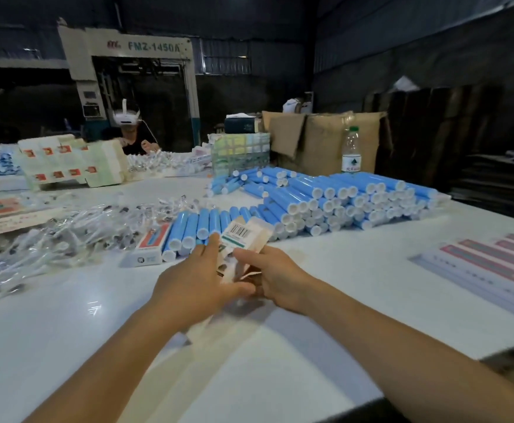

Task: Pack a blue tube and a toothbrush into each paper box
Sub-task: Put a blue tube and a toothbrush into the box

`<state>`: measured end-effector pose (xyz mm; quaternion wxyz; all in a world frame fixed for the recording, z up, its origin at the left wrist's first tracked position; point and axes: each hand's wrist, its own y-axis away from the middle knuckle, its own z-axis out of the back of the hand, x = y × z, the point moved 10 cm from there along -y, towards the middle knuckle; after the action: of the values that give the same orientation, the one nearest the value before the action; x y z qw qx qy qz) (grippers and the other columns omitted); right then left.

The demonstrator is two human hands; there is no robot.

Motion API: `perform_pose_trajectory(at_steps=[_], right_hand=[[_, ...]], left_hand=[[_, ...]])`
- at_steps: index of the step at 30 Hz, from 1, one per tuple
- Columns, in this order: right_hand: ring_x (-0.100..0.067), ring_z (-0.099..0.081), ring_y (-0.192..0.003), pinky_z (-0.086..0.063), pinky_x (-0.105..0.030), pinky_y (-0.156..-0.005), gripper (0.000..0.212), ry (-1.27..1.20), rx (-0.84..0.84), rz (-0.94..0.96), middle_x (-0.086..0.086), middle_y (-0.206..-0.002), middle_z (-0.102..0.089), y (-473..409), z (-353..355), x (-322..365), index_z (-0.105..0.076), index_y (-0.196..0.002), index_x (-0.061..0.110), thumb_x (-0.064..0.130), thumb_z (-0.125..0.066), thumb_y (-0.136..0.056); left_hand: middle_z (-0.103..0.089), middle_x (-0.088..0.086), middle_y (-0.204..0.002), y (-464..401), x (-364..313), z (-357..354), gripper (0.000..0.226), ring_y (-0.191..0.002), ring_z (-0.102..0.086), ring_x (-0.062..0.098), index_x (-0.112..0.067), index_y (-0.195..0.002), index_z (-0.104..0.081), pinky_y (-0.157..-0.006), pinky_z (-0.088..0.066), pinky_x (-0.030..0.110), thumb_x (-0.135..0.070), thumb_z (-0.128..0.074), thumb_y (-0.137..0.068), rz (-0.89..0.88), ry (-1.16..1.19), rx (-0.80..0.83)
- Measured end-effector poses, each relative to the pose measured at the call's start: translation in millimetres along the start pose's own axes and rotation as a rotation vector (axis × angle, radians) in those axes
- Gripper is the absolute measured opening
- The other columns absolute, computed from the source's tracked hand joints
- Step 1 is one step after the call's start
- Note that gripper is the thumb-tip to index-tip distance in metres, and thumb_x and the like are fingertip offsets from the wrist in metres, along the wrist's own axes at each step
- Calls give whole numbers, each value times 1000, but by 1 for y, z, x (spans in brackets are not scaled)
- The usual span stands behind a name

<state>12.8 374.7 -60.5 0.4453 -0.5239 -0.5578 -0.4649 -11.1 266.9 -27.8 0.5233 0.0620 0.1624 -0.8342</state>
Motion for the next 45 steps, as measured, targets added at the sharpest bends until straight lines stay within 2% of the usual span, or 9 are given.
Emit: perform_pose_trajectory(at_steps=[5, 9, 16, 22, 28, 34, 37, 40, 45], right_hand=[[-18, -57, -48, -38, -22, -42, 54, 273, -301, 27, -6, -63, -65, 1, 43, 16, -62, -74, 9, 53, -40, -95], [-19, -41, -56, -30, -30, -54, 38, 571, -745, 311, -6, -61, -44, 3, 102, 86, -46, -63, 7, 28, -47, -95], [-27, -50, -92, -38, -35, -69, 18, 1620, -638, 226, -13, -118, -48, -81, 82, 137, -55, -109, 5, 16, -46, -98], [-27, -56, -100, -39, -33, -75, 17, 1845, -552, 3, -10, -112, -59, -118, 86, 126, -59, -107, 9, 10, -48, -95], [-24, -49, -76, -39, -32, -64, 24, 1759, -520, 13, -4, -75, -48, -119, 88, 131, -42, -69, 9, 9, -53, -90], [-17, -32, -45, -26, -23, -42, 40, 1254, -611, 162, -3, -53, -35, -76, 100, 149, -36, -57, 12, 23, -63, -85], [-15, -38, -38, -30, -18, -37, 12, 631, -590, 264, -7, -59, -45, -39, 107, 134, -52, -85, 8, 17, -60, -84], [-15, -53, -37, -41, -21, -36, 64, 228, -511, 331, -12, -69, -60, -7, 107, 103, -31, -140, 23, 8, -58, -84], [-23, -67, -53, -51, -29, -45, 104, 133, -474, 383, -15, -78, -68, 17, 94, 68, 15, -147, 39, -1, -55, -82]], left_hand=[[-42, -5, -138, 3, 7, 16, 84, -113, -50, 18, -31, -145, -12, -71, -39, 31, -53, -62, -81, -4, -110, -111], [-29, -2, -145, 8, -6, 3, 69, -128, -33, 18, -24, -146, -5, -98, -33, 34, -35, -45, -91, -181, -376, -63], [-38, -8, -133, 15, -26, -20, 75, -116, -35, 15, -28, -143, -16, -88, -33, 34, -73, -29, -84, -320, -268, 6], [-48, -6, -118, 13, -30, -21, 64, -101, -43, 16, -28, -125, -34, -71, -29, 32, -75, -26, -82, -364, -320, -42], [-52, -4, -111, 9, -31, -21, 62, -84, -34, 14, -27, -120, -38, -68, -28, 31, -75, -28, -82, -375, -361, -104], [-43, -2, -134, 3, -20, -20, 80, -118, -39, 19, -22, -141, -26, -81, -31, 33, -76, -21, -81, -296, -348, -60], [-40, 0, -141, 3, -17, -14, 81, -124, -37, 20, -20, -145, -21, -92, -35, 36, -74, -22, -84, -248, -318, -68], [-42, 0, -139, 4, -14, -3, 76, -123, -38, 21, -19, -145, -22, -93, -36, 36, -69, -25, -87, -215, -296, -121], [-43, 1, -138, 11, -12, 4, 74, -122, -39, 22, -18, -145, -23, -94, -34, 36, -65, -25, -88, -177, -270, -159]])
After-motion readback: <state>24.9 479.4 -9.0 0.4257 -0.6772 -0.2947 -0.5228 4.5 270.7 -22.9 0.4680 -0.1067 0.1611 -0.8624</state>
